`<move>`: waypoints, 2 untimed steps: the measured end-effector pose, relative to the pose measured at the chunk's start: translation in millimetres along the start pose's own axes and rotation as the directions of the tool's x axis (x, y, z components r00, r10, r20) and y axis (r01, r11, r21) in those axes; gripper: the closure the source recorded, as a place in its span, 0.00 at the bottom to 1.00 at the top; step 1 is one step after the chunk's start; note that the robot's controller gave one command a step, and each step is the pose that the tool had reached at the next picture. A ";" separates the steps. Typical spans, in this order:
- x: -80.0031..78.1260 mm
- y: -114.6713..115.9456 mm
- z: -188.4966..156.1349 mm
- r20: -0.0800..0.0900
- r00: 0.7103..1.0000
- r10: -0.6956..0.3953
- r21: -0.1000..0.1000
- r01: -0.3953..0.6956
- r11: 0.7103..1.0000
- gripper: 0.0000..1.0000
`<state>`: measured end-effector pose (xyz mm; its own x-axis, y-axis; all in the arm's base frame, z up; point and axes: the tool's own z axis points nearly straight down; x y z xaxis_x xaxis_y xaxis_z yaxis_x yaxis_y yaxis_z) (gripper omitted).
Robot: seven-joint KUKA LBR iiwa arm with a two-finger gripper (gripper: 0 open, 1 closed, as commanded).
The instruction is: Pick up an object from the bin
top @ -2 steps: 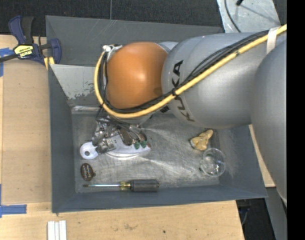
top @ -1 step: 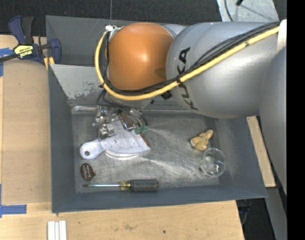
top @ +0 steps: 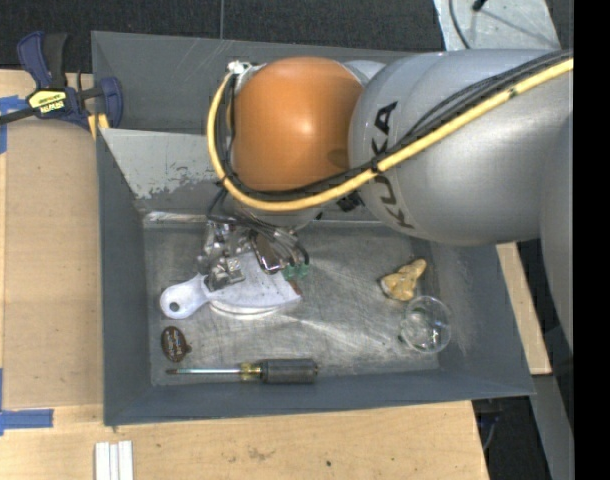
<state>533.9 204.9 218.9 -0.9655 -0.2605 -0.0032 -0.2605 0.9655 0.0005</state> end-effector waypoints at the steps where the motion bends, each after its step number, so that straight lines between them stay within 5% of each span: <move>1: -21.7 5.1 35.1 0.011 0.999 0.040 -0.001 -0.040 0.999 1.00; 2: -18.5 14.7 31.7 0.000 0.989 0.151 0.000 -0.151 0.989 0.00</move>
Offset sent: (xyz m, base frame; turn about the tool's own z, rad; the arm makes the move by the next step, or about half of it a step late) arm 0.0073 0.0220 -0.0136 0.1864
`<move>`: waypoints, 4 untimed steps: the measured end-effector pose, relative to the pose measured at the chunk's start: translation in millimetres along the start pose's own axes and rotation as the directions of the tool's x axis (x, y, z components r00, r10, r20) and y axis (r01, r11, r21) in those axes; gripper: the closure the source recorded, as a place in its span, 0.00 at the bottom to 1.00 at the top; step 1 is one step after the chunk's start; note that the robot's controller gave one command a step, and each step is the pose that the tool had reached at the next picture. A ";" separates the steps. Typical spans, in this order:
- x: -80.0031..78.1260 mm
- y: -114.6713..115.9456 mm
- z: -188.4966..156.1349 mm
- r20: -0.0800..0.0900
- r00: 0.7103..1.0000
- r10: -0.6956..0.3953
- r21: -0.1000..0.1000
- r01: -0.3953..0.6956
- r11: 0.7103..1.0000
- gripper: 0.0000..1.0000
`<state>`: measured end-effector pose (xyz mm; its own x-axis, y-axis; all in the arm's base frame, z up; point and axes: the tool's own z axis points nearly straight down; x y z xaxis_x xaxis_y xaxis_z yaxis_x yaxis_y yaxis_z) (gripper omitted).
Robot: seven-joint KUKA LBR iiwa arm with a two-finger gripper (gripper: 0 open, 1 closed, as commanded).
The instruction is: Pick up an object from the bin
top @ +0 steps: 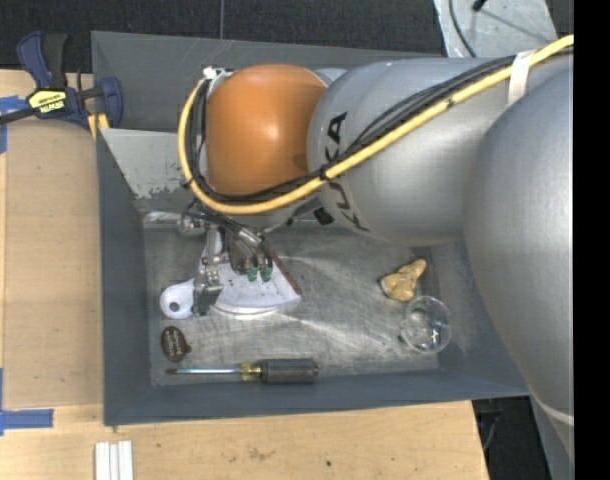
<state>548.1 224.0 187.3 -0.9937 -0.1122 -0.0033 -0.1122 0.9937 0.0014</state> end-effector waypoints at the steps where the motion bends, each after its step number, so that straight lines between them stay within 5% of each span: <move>1: 5.3 3.8 -20.4 0.003 0.999 0.034 -0.001 -0.034 0.999 0.00; 2: 1.3 -4.1 25.3 0.008 0.999 -0.051 -0.001 0.051 0.999 0.00; 3: -4.3 -7.8 112.6 0.003 0.815 -0.580 -0.003 0.580 0.815 1.00; 4: -4.4 -7.8 112.5 0.003 0.815 -0.579 -0.003 0.579 0.815 1.00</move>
Offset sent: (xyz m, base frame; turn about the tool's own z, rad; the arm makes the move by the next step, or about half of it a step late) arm 0.0025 -0.0193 -0.1173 -0.2122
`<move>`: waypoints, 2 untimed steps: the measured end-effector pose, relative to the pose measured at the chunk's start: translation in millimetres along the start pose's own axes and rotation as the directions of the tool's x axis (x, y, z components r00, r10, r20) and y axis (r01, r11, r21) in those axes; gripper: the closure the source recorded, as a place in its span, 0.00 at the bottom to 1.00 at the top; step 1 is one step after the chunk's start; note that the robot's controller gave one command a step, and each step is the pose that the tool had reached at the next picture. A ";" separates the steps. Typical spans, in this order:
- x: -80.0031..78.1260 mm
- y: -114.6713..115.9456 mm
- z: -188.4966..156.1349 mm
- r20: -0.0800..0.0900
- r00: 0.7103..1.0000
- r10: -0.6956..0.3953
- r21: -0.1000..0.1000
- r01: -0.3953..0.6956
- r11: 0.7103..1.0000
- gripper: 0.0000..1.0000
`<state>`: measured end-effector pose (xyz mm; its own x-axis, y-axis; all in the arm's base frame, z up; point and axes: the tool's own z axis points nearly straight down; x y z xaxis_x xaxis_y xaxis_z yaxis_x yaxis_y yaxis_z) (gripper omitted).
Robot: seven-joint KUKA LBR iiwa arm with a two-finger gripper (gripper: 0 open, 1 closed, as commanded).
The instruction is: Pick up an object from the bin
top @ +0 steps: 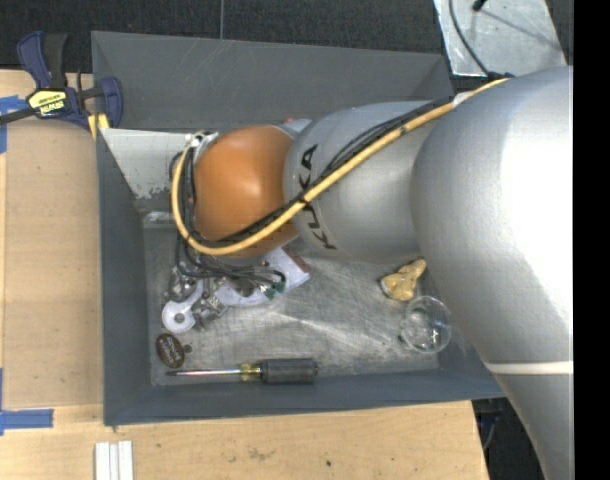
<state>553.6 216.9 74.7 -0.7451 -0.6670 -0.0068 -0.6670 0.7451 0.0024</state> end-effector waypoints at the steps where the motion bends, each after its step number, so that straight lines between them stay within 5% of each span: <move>1: 2.4 -4.3 -35.2 -0.010 1.000 0.015 0.000 -0.015 1.000 1.00; 2: -3.9 -11.9 -147.9 -0.004 0.998 0.064 0.003 -0.064 0.998 1.00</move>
Offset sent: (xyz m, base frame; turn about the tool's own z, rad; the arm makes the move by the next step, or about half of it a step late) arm 0.0096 -0.0071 0.1476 0.0628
